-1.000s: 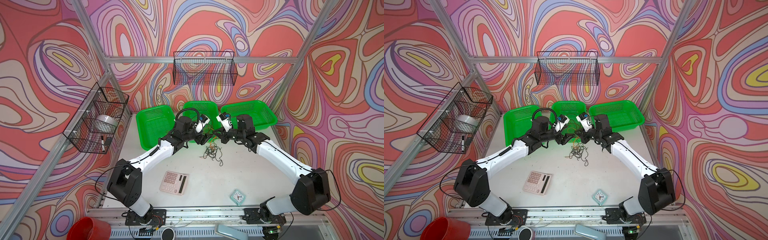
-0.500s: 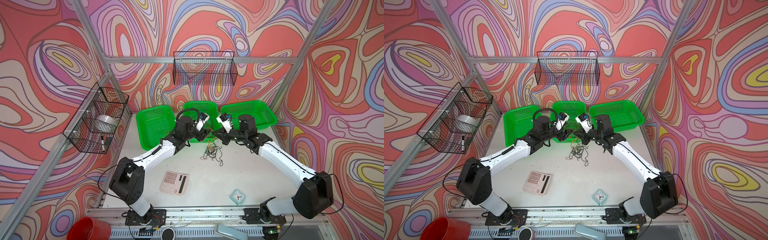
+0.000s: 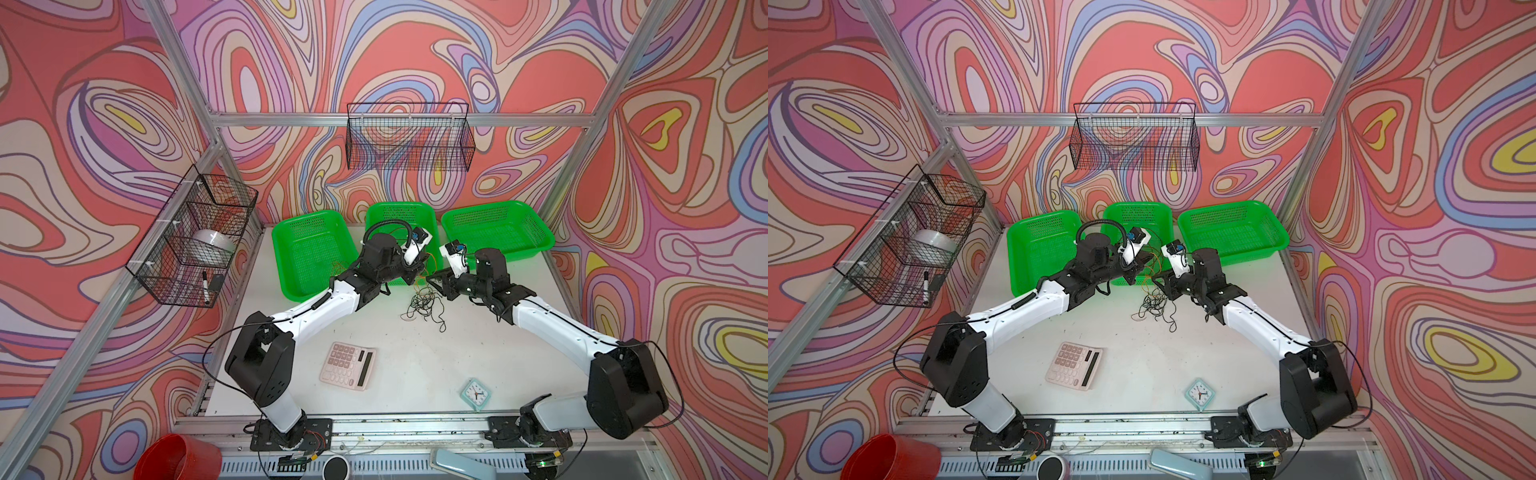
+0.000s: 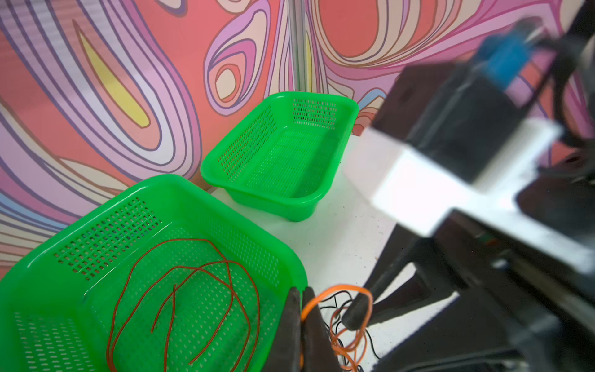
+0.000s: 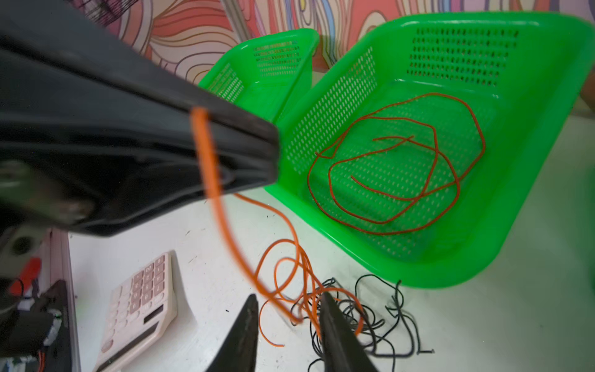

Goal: Untangle and sort cables by color
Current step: Untie the cable.

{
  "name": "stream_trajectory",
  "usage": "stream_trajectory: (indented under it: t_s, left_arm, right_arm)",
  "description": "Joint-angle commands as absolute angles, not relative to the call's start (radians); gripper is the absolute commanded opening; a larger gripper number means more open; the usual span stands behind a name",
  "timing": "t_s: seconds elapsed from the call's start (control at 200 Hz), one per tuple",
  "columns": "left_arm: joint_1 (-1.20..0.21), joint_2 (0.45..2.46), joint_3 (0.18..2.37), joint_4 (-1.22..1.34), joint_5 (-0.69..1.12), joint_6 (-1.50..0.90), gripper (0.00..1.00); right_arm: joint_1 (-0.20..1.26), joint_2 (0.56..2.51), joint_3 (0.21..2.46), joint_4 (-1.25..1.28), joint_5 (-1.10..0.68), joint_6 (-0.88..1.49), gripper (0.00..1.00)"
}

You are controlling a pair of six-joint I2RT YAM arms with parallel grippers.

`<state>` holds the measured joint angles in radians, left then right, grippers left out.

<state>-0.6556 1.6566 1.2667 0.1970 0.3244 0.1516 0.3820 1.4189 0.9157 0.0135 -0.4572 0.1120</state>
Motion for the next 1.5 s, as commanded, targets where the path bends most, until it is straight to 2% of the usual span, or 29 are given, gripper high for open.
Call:
stream_trajectory:
  t_s: [0.0, 0.31, 0.746, 0.796, 1.006, 1.092, 1.322, 1.492]
  left_arm:
    - [-0.669, 1.618, 1.321, 0.156, 0.355, 0.178, 0.0]
    - [-0.671, 1.571, 1.404, 0.078, 0.321, 0.226, 0.0]
    - [-0.67, 1.513, 1.473, 0.077, 0.264, 0.251, 0.0]
    - [-0.67, 1.511, 1.476, 0.075, 0.261, 0.255, 0.0]
    - [-0.671, 1.509, 1.473, 0.077, 0.268, 0.225, 0.0]
    - [-0.67, 1.511, 1.472, 0.083, 0.266, 0.218, 0.0]
    - [-0.674, 1.513, 1.489, 0.074, 0.265, 0.212, 0.0]
    - [-0.689, 1.518, 1.504, 0.071, 0.261, 0.219, 0.0]
  right_arm:
    - [0.379, 1.434, 0.914, 0.162, -0.326, 0.276, 0.35]
    - [0.343, 1.489, 0.882, 0.169, -0.252, 0.348, 0.25]
    - [0.3, 1.584, 0.759, 0.166, -0.245, 0.346, 0.21]
    - [0.292, 1.578, 0.756, 0.16, -0.248, 0.337, 0.24]
    - [0.287, 1.397, 0.694, 0.267, -0.296, 0.225, 0.5]
    - [0.286, 1.324, 0.7, 0.258, -0.316, 0.157, 0.56]
    - [0.289, 1.231, 0.764, 0.261, -0.493, 0.099, 0.64]
    - [0.343, 1.254, 0.865, 0.267, -0.541, 0.086, 0.65]
